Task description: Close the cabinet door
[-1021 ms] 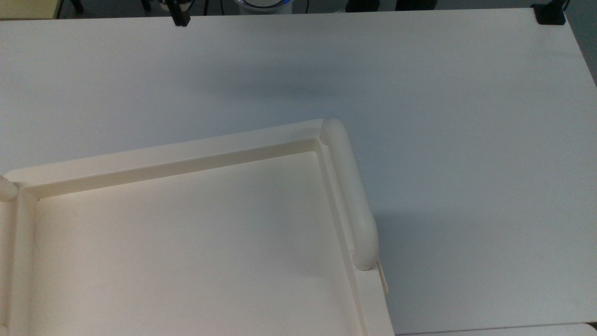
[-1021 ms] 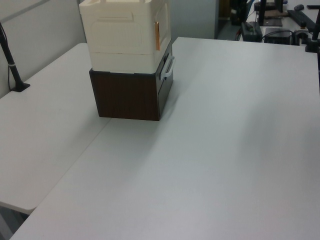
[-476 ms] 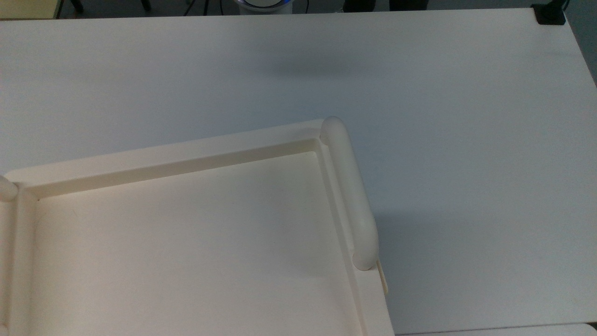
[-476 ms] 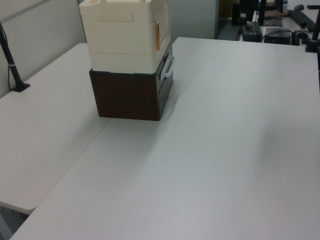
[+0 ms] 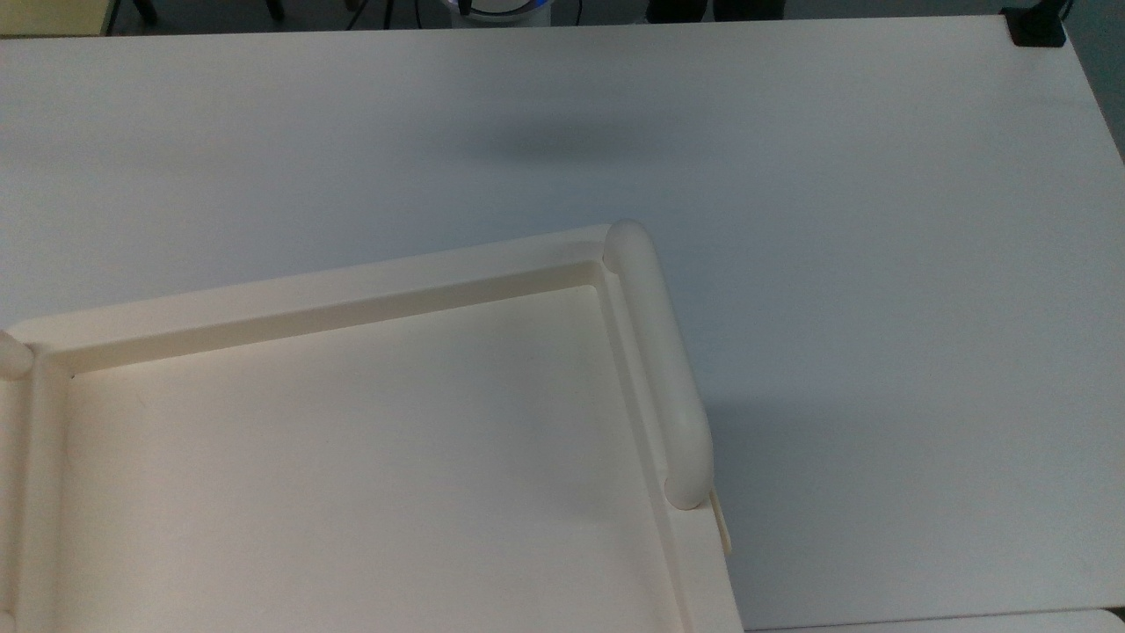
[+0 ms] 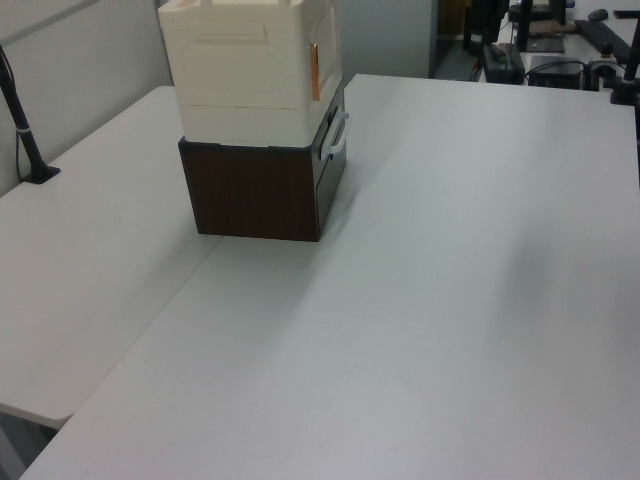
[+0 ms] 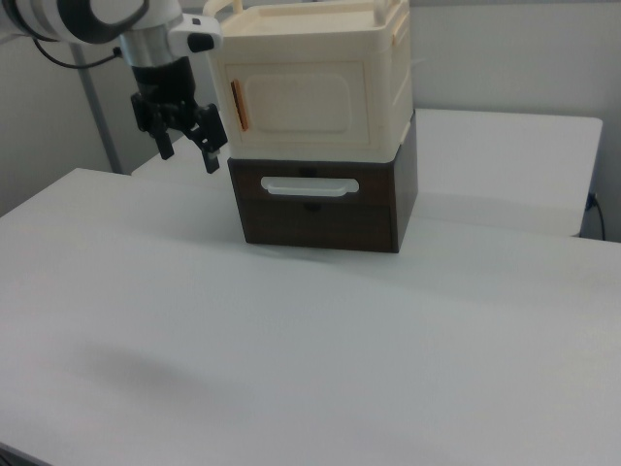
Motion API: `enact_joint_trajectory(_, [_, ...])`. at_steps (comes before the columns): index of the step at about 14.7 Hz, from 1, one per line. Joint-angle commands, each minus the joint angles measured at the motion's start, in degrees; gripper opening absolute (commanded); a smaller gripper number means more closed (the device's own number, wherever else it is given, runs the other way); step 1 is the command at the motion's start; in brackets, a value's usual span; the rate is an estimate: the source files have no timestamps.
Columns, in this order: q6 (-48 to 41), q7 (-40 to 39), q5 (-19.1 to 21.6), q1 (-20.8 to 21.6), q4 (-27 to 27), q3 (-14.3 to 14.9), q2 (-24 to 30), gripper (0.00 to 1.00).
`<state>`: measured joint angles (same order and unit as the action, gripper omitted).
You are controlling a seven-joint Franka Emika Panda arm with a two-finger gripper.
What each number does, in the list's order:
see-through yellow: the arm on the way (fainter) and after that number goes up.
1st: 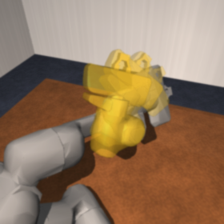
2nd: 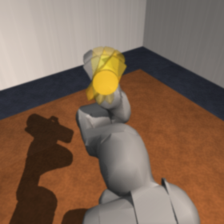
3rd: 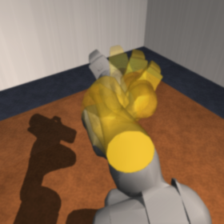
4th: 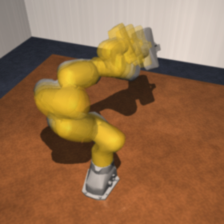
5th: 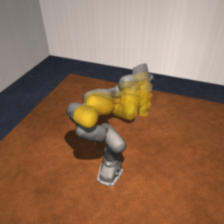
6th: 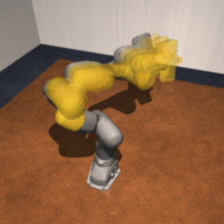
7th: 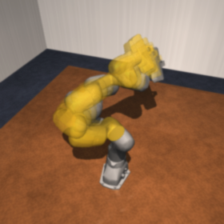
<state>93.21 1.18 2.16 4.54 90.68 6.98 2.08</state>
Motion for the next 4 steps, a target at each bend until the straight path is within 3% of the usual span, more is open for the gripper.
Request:
enact_joint_trajectory(1, [1.80,-1.44,-1.89,-0.32,0.20,-0.30,-0.93,1.00])
enact_joint_trajectory(4, [1.71,-1.44,-2.16,-0.32,0.20,-0.56,-0.93,1.00])
